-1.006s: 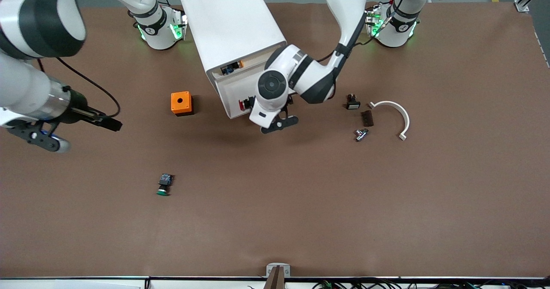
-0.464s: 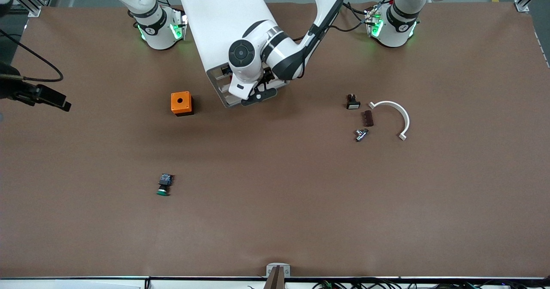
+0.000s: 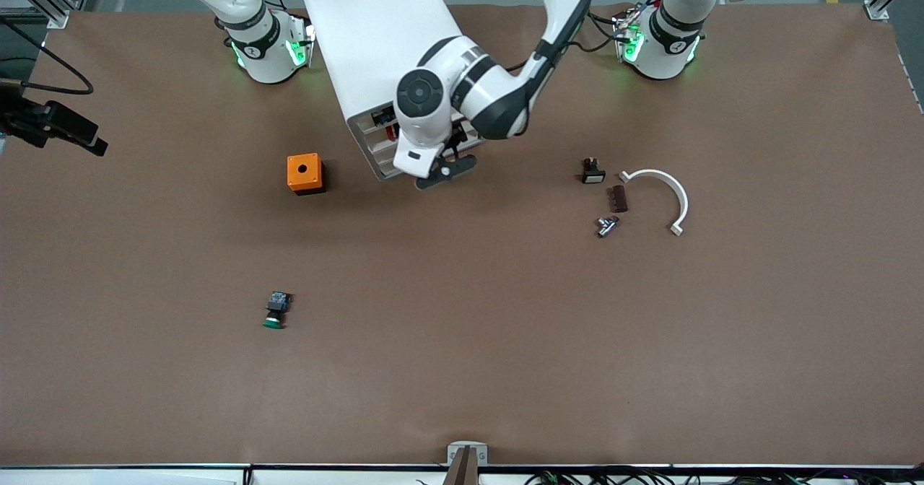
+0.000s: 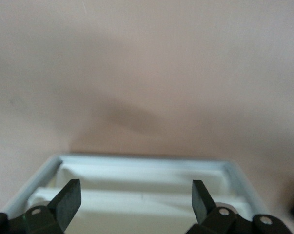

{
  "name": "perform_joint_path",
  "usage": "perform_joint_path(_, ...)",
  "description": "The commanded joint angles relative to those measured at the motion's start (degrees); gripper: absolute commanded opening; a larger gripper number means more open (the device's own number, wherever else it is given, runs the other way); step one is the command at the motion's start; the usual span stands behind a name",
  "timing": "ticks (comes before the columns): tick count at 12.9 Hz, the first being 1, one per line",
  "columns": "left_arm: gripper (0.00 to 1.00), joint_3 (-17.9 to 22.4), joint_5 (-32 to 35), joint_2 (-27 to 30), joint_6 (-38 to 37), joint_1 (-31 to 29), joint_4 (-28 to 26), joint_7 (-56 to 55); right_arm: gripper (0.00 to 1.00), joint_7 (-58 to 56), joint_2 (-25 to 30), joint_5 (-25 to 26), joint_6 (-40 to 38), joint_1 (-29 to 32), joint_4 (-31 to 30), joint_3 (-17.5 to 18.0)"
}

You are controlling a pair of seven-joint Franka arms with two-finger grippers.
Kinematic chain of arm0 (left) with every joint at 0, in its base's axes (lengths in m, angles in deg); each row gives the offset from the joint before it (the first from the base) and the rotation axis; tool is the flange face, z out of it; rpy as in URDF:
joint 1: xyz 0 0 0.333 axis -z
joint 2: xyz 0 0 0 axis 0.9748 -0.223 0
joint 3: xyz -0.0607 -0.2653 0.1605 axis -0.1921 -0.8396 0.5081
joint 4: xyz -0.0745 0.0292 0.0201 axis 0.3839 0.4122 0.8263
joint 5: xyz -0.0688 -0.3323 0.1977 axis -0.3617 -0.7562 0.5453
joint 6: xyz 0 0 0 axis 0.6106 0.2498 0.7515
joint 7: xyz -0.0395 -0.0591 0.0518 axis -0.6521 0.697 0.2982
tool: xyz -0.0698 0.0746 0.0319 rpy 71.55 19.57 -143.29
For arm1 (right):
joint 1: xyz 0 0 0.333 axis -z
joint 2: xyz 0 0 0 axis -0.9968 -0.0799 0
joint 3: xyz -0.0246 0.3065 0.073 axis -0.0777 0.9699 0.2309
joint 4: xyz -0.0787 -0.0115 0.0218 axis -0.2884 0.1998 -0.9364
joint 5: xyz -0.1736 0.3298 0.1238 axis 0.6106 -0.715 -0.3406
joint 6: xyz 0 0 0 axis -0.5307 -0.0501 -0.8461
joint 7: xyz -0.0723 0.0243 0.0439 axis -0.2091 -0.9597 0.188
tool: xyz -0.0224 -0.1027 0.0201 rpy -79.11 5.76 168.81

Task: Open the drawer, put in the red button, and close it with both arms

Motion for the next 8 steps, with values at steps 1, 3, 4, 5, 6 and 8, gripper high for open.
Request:
perform_joint_path(1, 1.0, 1.6, 2.1, 5.2, -0.4, -7.0, -1.1, 0.6, 1.0, 0.0, 1.8, 1.1, 0.9, 1.8, -2.0, 1.0)
perform_joint_path(3, 1.0, 2.1, 7.1, 8.2, -0.4, -12.7, -1.1, 5.2, 1.0, 0.0, 1.3, 1.1, 1.1, 2.0, -1.5, 1.0)
perform_joint_path(4, 1.0, 2.0, 7.9, 9.7, -0.4, -15.9, -1.1, 7.7, 1.0, 0.0, 1.2, 1.2, 1.1, 2.0, -1.2, 1.0)
perform_joint_path(5, 1.0, 2.0, 8.0, 11.2, -0.8, -19.1, -1.1, 8.9, 1.0, 0.0, 1.0, 1.2, 0.6, 2.4, 0.2, 0.9)
perform_joint_path(6, 1.0, 2.2, 8.9, 12.4, -2.2, -21.0, -1.1, 9.3, 1.0, -0.2, 0.4, 1.3, 0.5, 3.0, 0.7, 1.0)
perform_joint_path(8, 1.0, 2.1, 17.4, 16.4, -5.5, -24.4, -1.1, 13.9, 1.0, -1.1, -0.5, 1.4, 0.7, 3.5, 1.5, 1.0)
